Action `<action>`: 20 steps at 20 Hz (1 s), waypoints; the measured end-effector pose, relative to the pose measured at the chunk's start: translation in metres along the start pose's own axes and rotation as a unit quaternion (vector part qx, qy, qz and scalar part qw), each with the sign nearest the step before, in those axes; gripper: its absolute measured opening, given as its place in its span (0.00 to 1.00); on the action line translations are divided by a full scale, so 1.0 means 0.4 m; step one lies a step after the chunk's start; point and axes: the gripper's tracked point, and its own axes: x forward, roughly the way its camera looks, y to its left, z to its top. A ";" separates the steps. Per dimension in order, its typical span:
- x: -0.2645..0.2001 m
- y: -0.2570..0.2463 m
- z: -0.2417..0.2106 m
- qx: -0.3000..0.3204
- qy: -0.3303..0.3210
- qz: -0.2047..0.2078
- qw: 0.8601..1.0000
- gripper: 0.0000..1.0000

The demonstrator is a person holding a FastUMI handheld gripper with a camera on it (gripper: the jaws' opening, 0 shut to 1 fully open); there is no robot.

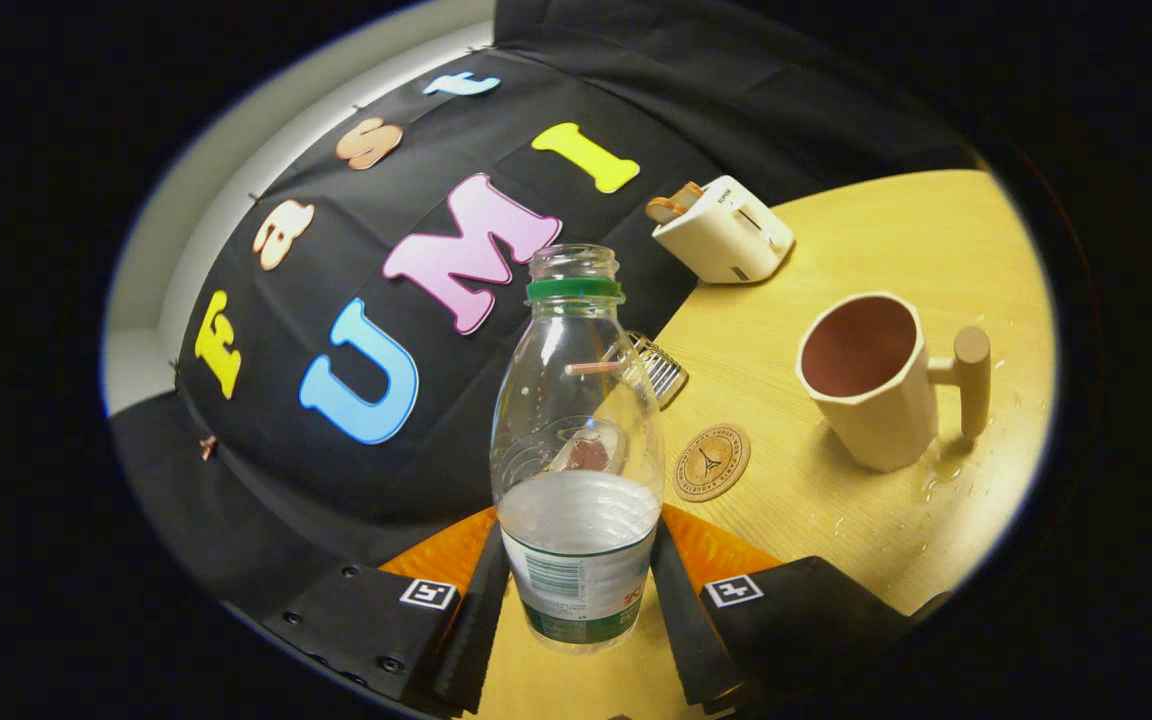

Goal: Take the bottle from table, then pour the juice into the cup, finally place the bottle on the coaster

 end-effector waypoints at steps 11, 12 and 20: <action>0.003 -0.045 0.003 0.185 0.015 -0.001 0.983 0.74; 0.003 -0.047 0.004 0.192 0.016 -0.002 0.981 0.74; 0.020 -0.070 -0.003 0.266 0.023 -0.016 0.964 0.74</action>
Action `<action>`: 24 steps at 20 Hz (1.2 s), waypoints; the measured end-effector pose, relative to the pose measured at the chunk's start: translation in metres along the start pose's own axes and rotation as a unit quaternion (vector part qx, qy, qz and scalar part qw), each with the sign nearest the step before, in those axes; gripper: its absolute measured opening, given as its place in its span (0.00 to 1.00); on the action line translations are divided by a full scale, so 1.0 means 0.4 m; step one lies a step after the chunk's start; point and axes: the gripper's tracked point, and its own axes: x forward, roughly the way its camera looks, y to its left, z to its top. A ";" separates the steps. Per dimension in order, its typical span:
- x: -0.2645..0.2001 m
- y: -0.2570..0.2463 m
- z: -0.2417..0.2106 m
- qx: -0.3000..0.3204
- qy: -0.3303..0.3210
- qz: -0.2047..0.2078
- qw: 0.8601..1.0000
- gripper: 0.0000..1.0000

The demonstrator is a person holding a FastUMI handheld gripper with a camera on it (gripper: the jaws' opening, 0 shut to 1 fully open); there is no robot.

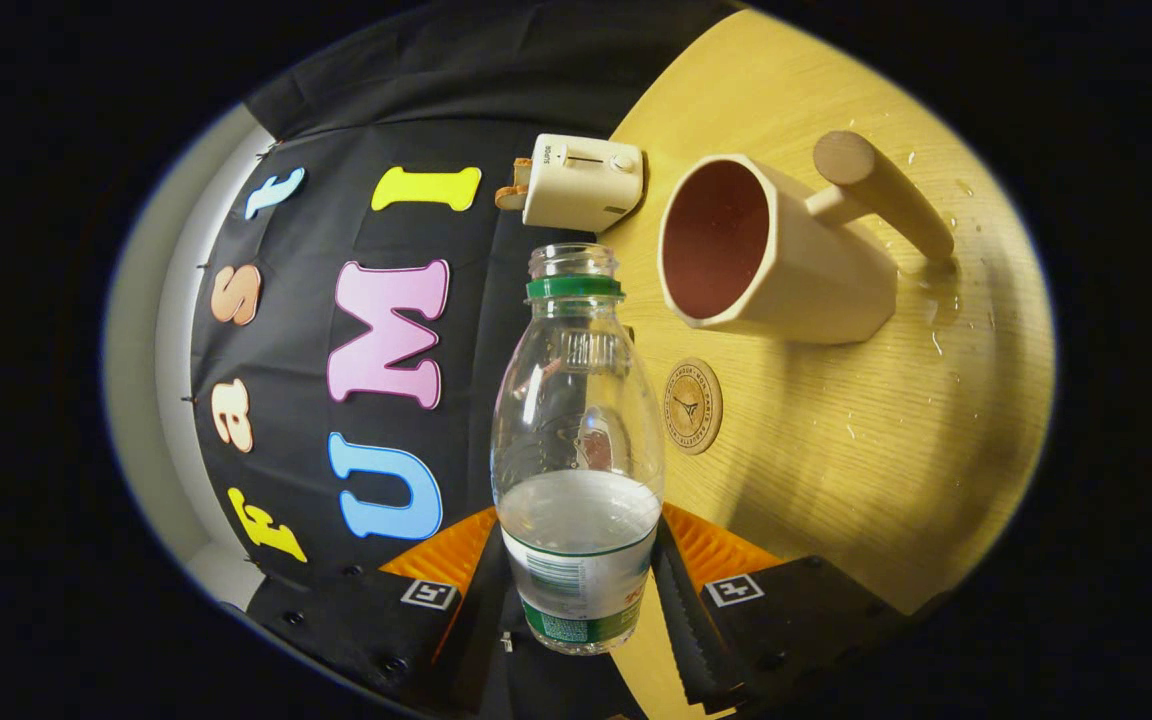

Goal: Take the bottle from table, then pour the juice into the cup, finally place the bottle on the coaster

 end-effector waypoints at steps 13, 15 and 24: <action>0.006 0.022 0.010 0.095 -0.006 -0.001 0.995 0.74; 0.007 0.024 0.011 0.106 -0.009 -0.001 0.994 0.74; 0.000 0.029 0.008 0.134 -0.011 0.000 0.991 0.74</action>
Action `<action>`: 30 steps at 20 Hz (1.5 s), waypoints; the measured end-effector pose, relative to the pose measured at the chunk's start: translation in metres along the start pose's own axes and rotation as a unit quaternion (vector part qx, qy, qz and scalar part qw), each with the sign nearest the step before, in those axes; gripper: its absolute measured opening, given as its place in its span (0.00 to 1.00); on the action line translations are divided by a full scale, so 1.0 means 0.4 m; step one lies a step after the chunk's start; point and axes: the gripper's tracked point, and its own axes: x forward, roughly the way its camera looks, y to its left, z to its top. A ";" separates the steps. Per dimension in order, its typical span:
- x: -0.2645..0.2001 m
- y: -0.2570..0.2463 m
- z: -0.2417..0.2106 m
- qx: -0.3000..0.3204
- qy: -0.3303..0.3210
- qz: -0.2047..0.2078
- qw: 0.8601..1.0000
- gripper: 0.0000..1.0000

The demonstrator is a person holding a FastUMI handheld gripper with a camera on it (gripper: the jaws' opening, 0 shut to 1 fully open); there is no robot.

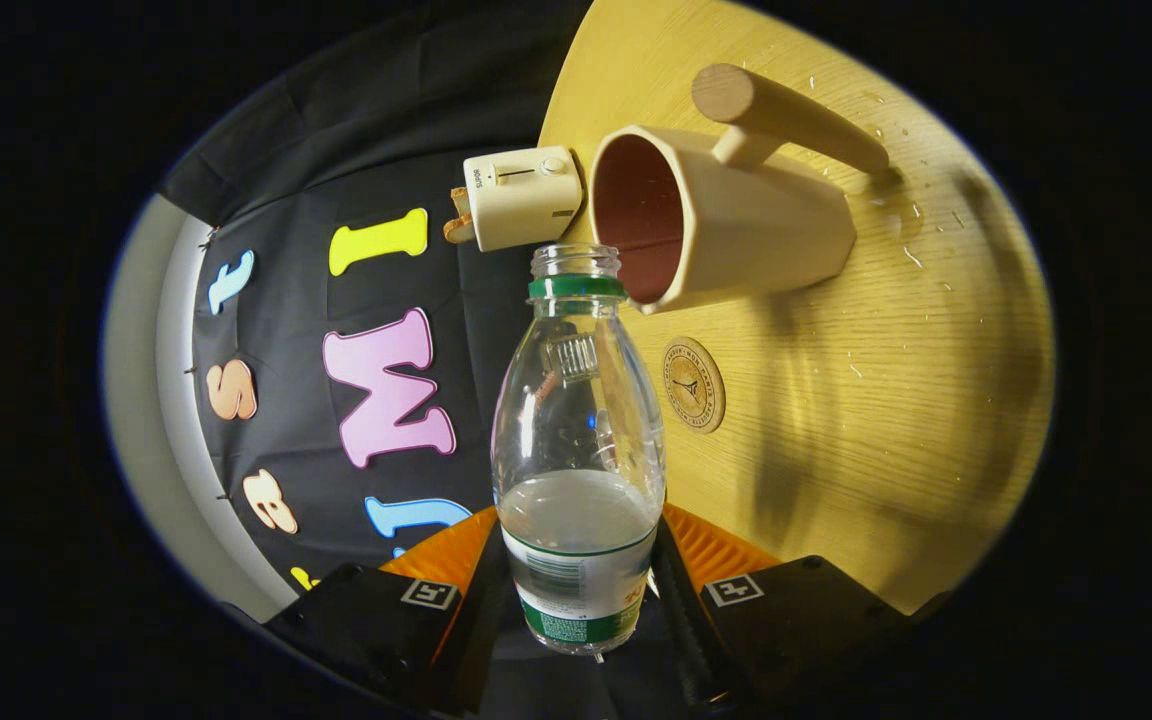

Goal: Take the bottle from table, then pour the juice into the cup, finally place the bottle on the coaster

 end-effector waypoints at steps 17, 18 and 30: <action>0.004 0.028 -0.011 0.049 -0.002 0.002 0.999 0.74; 0.005 0.031 -0.010 0.052 -0.002 0.003 0.999 0.74; 0.009 0.068 -0.009 0.096 -0.005 0.011 0.995 0.74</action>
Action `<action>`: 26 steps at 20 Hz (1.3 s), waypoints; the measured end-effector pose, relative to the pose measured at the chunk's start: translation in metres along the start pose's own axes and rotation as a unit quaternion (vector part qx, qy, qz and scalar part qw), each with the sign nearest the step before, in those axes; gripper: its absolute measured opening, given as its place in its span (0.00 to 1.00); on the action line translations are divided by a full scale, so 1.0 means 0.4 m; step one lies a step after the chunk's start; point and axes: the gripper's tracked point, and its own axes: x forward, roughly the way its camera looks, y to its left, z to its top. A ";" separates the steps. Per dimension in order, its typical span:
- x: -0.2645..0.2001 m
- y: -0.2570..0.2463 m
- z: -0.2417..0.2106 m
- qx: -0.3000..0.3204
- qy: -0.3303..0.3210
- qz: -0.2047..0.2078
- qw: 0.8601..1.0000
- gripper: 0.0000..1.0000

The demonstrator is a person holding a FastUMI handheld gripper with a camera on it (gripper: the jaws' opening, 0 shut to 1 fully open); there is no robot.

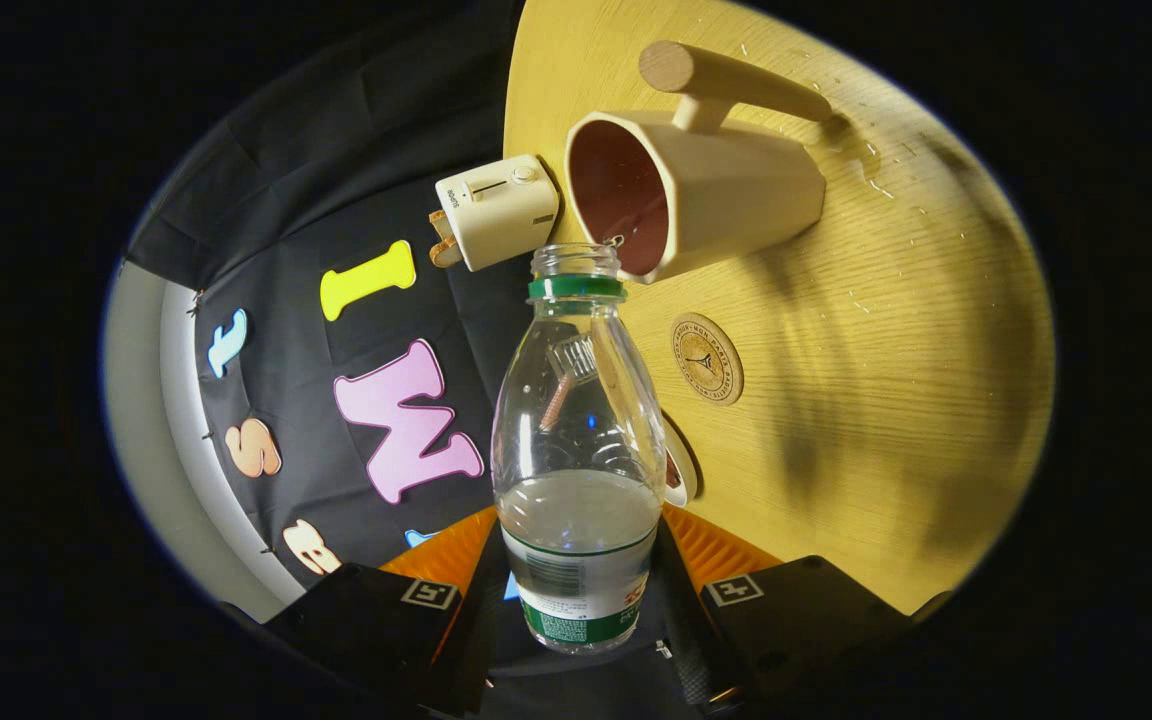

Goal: Take the bottle from table, then pour the juice into the cup, finally place the bottle on the coaster

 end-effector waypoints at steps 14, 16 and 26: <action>0.001 0.045 -0.011 0.052 -0.001 0.007 0.999 0.74; 0.003 0.057 -0.010 0.063 -0.002 0.008 0.998 0.74; 0.013 0.117 0.014 0.127 -0.022 0.019 0.992 0.74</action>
